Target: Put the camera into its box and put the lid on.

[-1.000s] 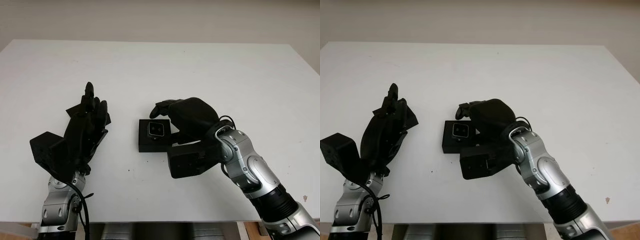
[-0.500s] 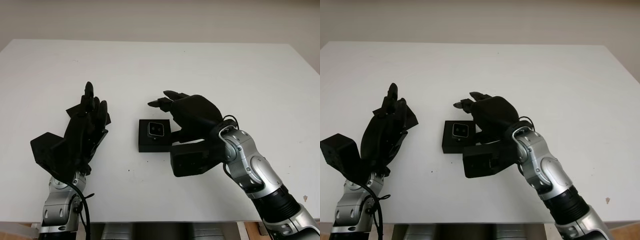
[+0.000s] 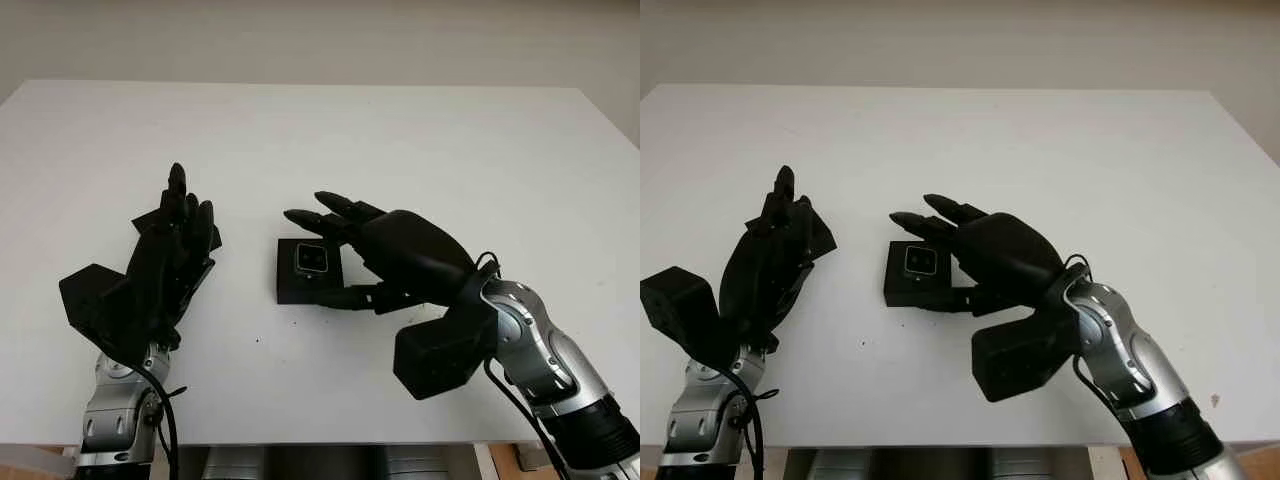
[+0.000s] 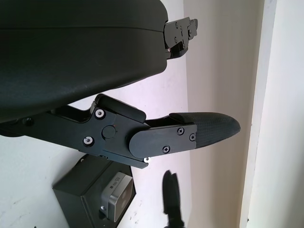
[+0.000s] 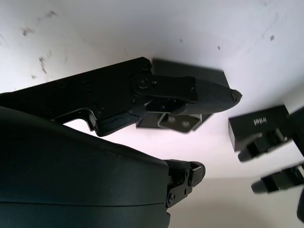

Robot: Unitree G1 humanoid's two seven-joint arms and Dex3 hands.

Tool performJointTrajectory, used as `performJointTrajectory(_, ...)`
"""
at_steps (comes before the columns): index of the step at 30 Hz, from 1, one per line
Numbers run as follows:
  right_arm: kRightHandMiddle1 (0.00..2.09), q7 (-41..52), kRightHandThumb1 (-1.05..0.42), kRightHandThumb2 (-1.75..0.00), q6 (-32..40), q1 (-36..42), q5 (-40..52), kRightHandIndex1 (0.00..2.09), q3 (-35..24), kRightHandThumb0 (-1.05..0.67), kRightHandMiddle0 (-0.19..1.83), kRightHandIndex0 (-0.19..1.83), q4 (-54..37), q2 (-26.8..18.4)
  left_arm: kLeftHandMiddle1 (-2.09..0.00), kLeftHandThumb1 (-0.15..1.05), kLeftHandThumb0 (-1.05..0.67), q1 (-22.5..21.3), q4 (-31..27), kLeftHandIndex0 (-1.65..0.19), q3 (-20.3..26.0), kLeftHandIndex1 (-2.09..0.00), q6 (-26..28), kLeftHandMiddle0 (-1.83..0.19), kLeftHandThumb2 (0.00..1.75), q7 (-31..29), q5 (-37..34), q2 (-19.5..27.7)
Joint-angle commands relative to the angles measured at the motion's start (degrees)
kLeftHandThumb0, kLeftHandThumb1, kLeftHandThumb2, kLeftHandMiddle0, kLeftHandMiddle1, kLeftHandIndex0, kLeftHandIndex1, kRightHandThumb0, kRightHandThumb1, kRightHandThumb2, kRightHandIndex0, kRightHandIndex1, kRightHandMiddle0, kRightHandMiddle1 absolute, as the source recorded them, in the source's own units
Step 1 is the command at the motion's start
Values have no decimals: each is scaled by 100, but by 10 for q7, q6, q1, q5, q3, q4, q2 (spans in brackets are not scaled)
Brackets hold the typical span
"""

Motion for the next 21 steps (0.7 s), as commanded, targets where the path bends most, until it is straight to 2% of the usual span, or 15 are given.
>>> performJointTrajectory(1,7,3,-105,-56,-9,9,6,2,-7,-78,4,3,2,-9,0,105,-78,2,-11,19,3,0,2,19,53,-2,-2,6)
performJointTrajectory(15,8,7,-105,-56,-24,13,-32,4,6,-79,9,4,23,-21,0,105,-78,2,-14,19,4,0,8,19,51,-4,-7,6)
performJointTrajectory(21,7,23,-105,-57,-5,-8,-68,0,24,-83,8,-18,30,-13,0,105,-78,4,-15,19,2,0,8,19,53,-4,-3,8)
